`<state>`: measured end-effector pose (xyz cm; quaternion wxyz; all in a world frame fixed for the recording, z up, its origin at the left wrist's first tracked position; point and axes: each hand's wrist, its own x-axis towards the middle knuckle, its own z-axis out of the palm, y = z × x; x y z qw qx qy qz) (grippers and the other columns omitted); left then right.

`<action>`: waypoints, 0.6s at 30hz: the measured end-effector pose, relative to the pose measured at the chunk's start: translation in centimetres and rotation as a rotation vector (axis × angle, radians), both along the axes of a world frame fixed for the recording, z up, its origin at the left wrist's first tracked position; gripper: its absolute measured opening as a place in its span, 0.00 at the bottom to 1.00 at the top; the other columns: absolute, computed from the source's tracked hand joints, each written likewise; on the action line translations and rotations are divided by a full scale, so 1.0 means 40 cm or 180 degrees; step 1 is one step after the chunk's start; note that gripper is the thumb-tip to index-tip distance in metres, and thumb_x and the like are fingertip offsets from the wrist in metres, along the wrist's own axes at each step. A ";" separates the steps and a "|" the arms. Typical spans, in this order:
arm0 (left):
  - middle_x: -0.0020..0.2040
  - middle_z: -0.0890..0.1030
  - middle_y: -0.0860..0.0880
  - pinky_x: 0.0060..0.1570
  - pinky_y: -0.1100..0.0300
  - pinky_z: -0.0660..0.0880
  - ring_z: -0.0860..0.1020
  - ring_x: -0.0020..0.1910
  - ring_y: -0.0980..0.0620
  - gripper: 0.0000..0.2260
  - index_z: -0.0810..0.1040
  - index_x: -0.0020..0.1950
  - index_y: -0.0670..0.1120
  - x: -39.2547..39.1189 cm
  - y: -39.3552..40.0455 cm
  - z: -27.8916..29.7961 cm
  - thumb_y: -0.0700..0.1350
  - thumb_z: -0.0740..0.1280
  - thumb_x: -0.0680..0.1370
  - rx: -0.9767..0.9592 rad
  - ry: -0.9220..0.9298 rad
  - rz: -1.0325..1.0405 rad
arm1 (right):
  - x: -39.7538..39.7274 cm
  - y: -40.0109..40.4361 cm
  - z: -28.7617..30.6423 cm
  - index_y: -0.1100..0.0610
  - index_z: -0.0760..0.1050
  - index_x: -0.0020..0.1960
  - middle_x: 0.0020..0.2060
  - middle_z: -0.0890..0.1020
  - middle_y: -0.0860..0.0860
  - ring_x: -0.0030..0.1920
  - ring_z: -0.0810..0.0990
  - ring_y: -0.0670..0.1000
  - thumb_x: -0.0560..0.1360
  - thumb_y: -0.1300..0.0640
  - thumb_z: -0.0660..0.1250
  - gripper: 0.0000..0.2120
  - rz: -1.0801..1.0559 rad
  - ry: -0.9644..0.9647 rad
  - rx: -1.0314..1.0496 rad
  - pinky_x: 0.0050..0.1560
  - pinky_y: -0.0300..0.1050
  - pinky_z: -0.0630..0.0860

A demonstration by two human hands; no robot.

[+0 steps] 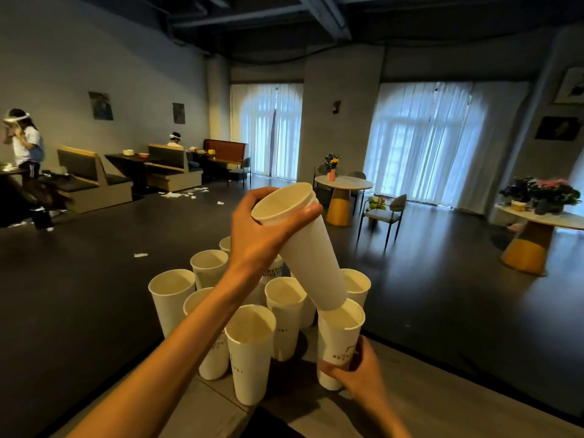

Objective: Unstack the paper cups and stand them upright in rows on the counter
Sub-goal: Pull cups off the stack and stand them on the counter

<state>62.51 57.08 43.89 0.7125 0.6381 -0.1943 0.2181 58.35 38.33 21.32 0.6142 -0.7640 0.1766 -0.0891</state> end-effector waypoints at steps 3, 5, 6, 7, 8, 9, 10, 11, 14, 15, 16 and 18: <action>0.54 0.78 0.60 0.39 0.69 0.79 0.81 0.48 0.59 0.35 0.72 0.62 0.57 0.021 0.017 -0.012 0.64 0.78 0.59 -0.0117 0.0020 0.0083 | 0.016 0.007 -0.006 0.50 0.61 0.74 0.70 0.72 0.52 0.70 0.71 0.56 0.58 0.58 0.83 0.50 -0.0072 -0.0099 0.0164 0.66 0.60 0.71; 0.54 0.78 0.60 0.39 0.69 0.79 0.81 0.48 0.60 0.34 0.72 0.62 0.57 0.030 0.016 -0.021 0.64 0.77 0.59 -0.0156 0.0024 0.0089 | 0.023 0.012 -0.006 0.50 0.59 0.75 0.71 0.71 0.52 0.70 0.70 0.56 0.59 0.56 0.83 0.51 -0.0028 -0.0075 0.0149 0.67 0.61 0.71; 0.54 0.79 0.59 0.39 0.68 0.79 0.81 0.48 0.60 0.34 0.72 0.62 0.57 0.032 0.013 -0.024 0.63 0.77 0.60 -0.0164 0.0027 0.0072 | 0.025 0.015 -0.004 0.50 0.59 0.75 0.71 0.71 0.51 0.71 0.70 0.56 0.59 0.56 0.83 0.51 0.0016 -0.0054 0.0126 0.67 0.62 0.71; 0.55 0.79 0.58 0.40 0.68 0.80 0.81 0.49 0.59 0.33 0.73 0.62 0.56 0.031 0.007 -0.026 0.61 0.77 0.61 -0.0162 0.0035 0.0038 | 0.027 0.017 0.001 0.50 0.59 0.75 0.71 0.71 0.51 0.71 0.70 0.56 0.60 0.56 0.83 0.51 0.0041 -0.0019 0.0100 0.67 0.63 0.71; 0.55 0.79 0.58 0.41 0.67 0.80 0.81 0.49 0.58 0.32 0.73 0.62 0.55 0.027 -0.001 -0.028 0.60 0.78 0.62 -0.0140 0.0045 -0.0007 | 0.026 0.018 0.006 0.50 0.60 0.75 0.70 0.72 0.50 0.71 0.70 0.56 0.60 0.56 0.83 0.49 0.0048 0.0015 0.0079 0.68 0.62 0.71; 0.55 0.79 0.57 0.42 0.66 0.81 0.81 0.50 0.57 0.31 0.73 0.62 0.55 0.021 -0.010 -0.031 0.59 0.79 0.62 -0.0093 0.0052 -0.0054 | 0.024 0.017 0.011 0.50 0.62 0.73 0.68 0.74 0.48 0.70 0.71 0.54 0.60 0.56 0.82 0.47 0.0056 0.0044 0.0045 0.68 0.61 0.70; 0.55 0.79 0.57 0.43 0.65 0.81 0.81 0.50 0.57 0.31 0.74 0.62 0.54 0.017 -0.019 -0.036 0.58 0.80 0.63 -0.0020 0.0055 -0.0098 | 0.021 0.016 0.016 0.49 0.64 0.71 0.64 0.75 0.45 0.67 0.72 0.50 0.60 0.56 0.82 0.44 0.0122 0.0052 0.0007 0.68 0.60 0.70; 0.54 0.80 0.57 0.44 0.65 0.81 0.81 0.50 0.57 0.31 0.74 0.62 0.54 0.008 -0.029 -0.040 0.57 0.81 0.63 0.0078 0.0054 -0.0146 | 0.009 0.010 0.018 0.47 0.65 0.69 0.60 0.75 0.42 0.65 0.72 0.47 0.60 0.56 0.82 0.42 0.0218 0.0082 -0.0039 0.68 0.58 0.70; 0.51 0.81 0.60 0.41 0.67 0.80 0.80 0.49 0.63 0.26 0.77 0.58 0.55 -0.007 -0.052 -0.060 0.56 0.79 0.63 0.0357 0.0023 -0.0314 | -0.029 -0.021 0.014 0.46 0.69 0.63 0.57 0.76 0.40 0.61 0.74 0.45 0.62 0.57 0.81 0.34 0.0400 0.0085 -0.0013 0.66 0.53 0.74; 0.50 0.81 0.60 0.40 0.69 0.80 0.80 0.49 0.65 0.26 0.77 0.58 0.56 -0.013 -0.061 -0.067 0.57 0.79 0.62 0.0447 0.0021 -0.0374 | -0.047 -0.035 0.011 0.48 0.72 0.60 0.56 0.79 0.44 0.59 0.77 0.46 0.65 0.60 0.79 0.28 0.0312 0.0006 -0.0044 0.61 0.50 0.76; 0.50 0.81 0.60 0.39 0.70 0.79 0.79 0.49 0.66 0.26 0.78 0.58 0.56 -0.018 -0.070 -0.073 0.58 0.79 0.62 0.0563 0.0021 -0.0434 | -0.066 -0.048 0.014 0.50 0.75 0.56 0.54 0.81 0.49 0.56 0.80 0.48 0.69 0.62 0.76 0.20 0.0150 -0.0031 -0.0072 0.56 0.46 0.78; 0.51 0.80 0.61 0.38 0.73 0.77 0.78 0.49 0.68 0.28 0.77 0.58 0.56 -0.033 -0.093 -0.087 0.61 0.79 0.61 0.0865 0.0028 -0.0607 | -0.108 -0.068 0.042 0.55 0.79 0.50 0.50 0.83 0.57 0.48 0.83 0.51 0.75 0.63 0.70 0.06 -0.0145 -0.0013 -0.0010 0.46 0.43 0.78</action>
